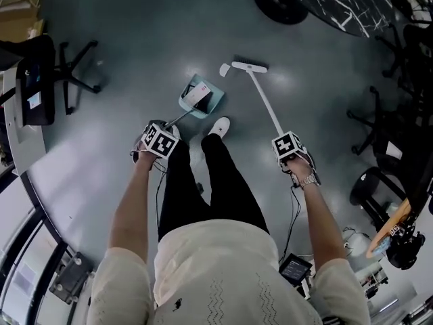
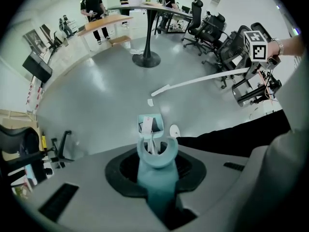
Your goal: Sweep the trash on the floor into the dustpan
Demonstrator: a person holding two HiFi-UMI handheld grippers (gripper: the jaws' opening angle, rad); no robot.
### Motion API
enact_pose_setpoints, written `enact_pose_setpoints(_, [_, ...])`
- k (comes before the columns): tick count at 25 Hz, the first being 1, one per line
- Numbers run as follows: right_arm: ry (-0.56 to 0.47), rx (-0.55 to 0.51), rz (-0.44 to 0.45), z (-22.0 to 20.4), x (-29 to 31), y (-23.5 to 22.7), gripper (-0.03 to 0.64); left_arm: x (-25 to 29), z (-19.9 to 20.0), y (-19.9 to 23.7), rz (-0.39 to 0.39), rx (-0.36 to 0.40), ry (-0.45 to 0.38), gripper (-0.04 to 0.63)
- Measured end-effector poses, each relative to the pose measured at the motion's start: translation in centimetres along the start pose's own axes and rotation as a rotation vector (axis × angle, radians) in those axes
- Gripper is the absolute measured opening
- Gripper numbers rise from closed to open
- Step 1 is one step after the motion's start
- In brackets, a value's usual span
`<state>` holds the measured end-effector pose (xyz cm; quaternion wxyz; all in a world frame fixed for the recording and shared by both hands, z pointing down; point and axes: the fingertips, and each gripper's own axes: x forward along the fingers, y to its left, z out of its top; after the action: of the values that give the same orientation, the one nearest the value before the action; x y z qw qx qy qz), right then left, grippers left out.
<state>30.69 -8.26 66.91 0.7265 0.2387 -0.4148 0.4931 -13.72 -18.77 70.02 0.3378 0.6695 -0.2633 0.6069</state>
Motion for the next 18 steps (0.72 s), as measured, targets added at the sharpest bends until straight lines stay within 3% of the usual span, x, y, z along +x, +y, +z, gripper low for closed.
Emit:
enact_pose_setpoints(7, [0.039,-0.200,-0.031,-2.2,0.6,4.9,0.069,0.3,0.4,0.5,-0.004,0.012,-0.005,0.092])
enact_pose_setpoints(12, [0.070,-0.203,0.135,-4.0,-0.4,11.6,0.069,0.2,-0.8,0.9,-0.005,0.005,0.001,0.092])
enact_pose_setpoints(16, [0.092,-0.130,0.314,-5.1,-2.6,17.2,0.067,0.5,-2.3,1.4,-0.018,0.008,0.003,0.092])
enact_pose_setpoints(18, [0.093,-0.096,0.342,-5.1,-3.1,19.3,0.067,0.7,-2.6,2.2,-0.025,0.024,-0.011,0.092])
